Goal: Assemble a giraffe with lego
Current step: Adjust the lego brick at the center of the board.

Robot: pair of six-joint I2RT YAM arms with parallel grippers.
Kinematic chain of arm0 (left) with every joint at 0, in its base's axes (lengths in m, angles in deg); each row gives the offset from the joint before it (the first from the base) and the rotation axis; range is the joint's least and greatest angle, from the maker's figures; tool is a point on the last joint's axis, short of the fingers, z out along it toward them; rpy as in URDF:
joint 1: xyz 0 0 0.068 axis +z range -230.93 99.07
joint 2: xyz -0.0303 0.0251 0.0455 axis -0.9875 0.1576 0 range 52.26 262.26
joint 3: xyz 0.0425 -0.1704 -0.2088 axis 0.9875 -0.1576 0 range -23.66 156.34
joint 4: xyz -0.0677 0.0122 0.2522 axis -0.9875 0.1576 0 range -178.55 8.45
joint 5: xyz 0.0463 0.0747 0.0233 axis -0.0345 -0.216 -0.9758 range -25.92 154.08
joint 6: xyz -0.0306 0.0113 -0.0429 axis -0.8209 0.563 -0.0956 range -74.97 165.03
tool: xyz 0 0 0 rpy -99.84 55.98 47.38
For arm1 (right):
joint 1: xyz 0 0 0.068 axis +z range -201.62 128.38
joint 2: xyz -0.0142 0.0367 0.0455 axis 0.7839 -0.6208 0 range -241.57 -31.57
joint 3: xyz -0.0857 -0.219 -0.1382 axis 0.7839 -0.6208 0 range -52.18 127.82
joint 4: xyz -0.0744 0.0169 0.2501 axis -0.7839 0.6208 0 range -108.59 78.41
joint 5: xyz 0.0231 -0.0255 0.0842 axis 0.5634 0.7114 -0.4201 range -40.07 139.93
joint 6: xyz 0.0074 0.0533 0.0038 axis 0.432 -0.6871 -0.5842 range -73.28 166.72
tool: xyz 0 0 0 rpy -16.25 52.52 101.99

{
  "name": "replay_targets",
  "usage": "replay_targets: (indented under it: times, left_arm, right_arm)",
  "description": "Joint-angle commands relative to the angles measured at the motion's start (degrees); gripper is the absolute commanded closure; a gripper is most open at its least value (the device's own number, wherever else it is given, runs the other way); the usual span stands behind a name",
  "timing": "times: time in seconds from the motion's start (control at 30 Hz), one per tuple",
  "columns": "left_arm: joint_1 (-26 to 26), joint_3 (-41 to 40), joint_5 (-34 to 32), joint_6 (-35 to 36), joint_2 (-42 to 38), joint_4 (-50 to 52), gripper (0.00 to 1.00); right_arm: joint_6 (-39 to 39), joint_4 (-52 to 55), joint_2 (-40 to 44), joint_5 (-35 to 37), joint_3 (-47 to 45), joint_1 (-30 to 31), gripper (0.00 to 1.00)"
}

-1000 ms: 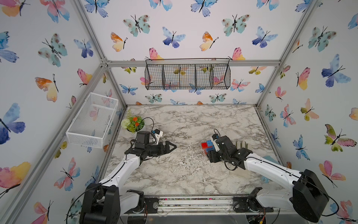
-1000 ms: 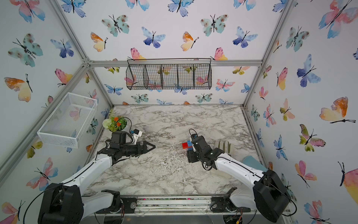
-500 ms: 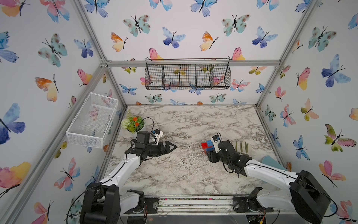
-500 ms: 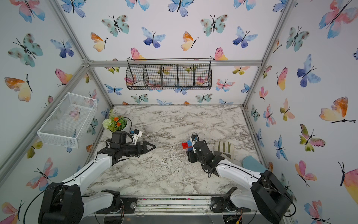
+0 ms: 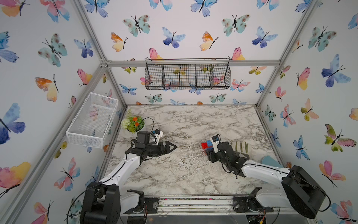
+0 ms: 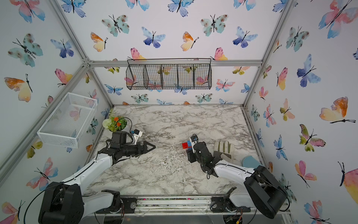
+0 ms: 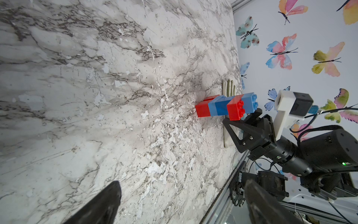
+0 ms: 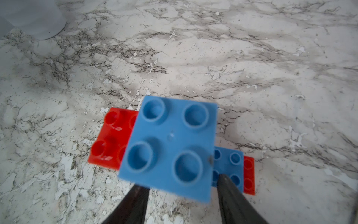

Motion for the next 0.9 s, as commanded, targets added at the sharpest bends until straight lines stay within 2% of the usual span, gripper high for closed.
replay_targets:
  times: [0.0, 0.87]
  left_arm:
    - [-0.31, 0.28, 0.73, 0.54, 0.32, 0.28, 0.02]
    - [-0.31, 0.08, 0.74, 0.51, -0.01, 0.29, 0.02]
  right_arm:
    - [0.21, -3.4, -0.84, 1.67, -0.72, 0.59, 0.41]
    - [-0.58, -9.78, -5.36, 4.48, -0.97, 0.59, 0.46]
